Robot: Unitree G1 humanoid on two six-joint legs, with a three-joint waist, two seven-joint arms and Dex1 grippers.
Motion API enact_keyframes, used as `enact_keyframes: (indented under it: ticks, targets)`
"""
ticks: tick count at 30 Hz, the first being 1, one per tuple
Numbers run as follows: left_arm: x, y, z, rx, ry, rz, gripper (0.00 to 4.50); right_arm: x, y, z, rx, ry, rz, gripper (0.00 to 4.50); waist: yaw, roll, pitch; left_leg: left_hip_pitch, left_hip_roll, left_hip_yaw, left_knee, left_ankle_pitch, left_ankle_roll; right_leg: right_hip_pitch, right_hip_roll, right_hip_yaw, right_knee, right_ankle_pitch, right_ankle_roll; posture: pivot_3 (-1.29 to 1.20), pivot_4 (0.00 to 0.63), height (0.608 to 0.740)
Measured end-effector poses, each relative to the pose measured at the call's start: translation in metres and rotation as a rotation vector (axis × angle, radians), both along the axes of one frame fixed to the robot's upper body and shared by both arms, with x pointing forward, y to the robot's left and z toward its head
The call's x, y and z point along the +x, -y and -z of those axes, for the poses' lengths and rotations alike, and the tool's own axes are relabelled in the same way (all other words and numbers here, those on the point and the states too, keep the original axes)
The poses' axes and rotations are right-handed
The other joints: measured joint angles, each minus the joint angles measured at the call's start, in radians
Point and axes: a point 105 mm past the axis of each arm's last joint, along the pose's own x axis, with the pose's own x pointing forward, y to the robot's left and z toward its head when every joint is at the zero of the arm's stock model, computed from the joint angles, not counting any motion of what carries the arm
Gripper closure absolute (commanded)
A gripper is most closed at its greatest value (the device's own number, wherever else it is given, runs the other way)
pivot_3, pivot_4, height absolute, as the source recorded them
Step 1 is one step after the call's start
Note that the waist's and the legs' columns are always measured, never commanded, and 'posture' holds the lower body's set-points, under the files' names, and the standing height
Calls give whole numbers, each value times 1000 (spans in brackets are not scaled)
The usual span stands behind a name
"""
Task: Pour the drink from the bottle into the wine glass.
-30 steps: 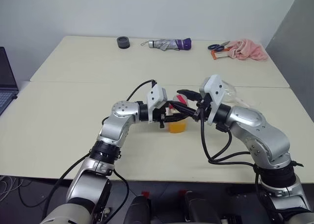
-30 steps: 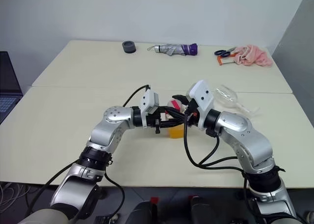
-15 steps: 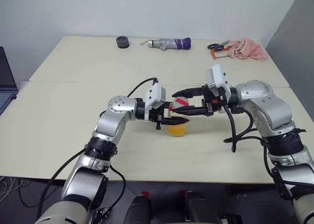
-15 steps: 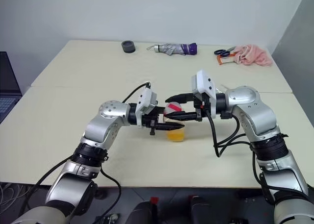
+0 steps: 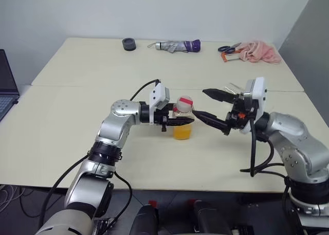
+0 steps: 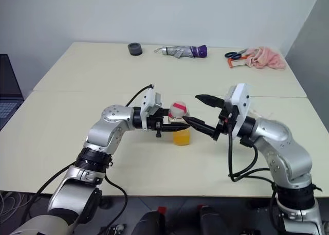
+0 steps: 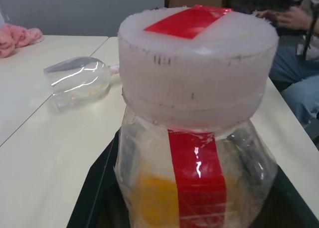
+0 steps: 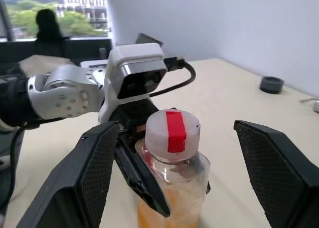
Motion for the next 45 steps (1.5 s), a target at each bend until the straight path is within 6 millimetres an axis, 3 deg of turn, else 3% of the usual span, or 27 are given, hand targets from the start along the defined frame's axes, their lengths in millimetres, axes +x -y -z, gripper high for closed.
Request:
enact_keyframes:
  ticks: [4,18,21,25,26,30,35,38,43,45]
  targets:
    - [1,5,-2,-10,4,17,2669,2,-21,4,51,11,136,572,0,0,0,0,1,0,0,0,0,0,3,1,0,0,0,0,150,740]
    - [2,8,3,20,21,48,2671,10,-30,13,53,-27,194,572,2,0,0,0,1,0,0,0,0,0,3,1,0,0,0,0,150,740]
    - [2,8,5,26,17,50,2672,11,-32,15,57,-48,182,1164,2,0,0,0,1,0,0,0,0,0,3,1,0,0,0,0,150,740]
    - [2,8,4,27,21,47,2672,10,-36,16,64,-60,151,2508,2,0,0,0,1,0,0,0,0,0,3,1,0,0,0,0,150,740]
    - [3,8,4,28,24,47,2674,10,-36,16,65,-60,147,2608,2,0,0,0,1,0,0,0,0,0,3,1,-1,0,0,0,150,740]
    - [1,7,3,32,37,57,2675,7,-36,16,53,-54,93,2605,2,0,0,0,1,0,0,0,0,0,3,1,-1,0,0,0,150,740]
    - [-9,9,6,65,42,133,2677,2,-29,19,-60,-45,-140,2605,0,0,0,0,0,1,0,0,0,0,3,1,-1,0,0,0,150,740]
    - [-15,9,8,95,48,176,2678,4,-24,14,-239,-37,-351,2605,-6,1,1,1,1,1,0,0,0,0,3,0,-1,0,0,0,150,740]
    - [-13,6,8,107,31,161,2679,19,-24,11,-257,-96,-491,2605,-12,1,2,0,3,-2,-1,0,1,0,5,-1,0,0,-2,0,150,740]
    - [-12,4,9,112,30,149,2680,23,-26,12,-226,-103,-476,1889,-12,1,2,-1,2,-1,-1,0,0,-1,3,-1,0,0,-2,0,150,740]
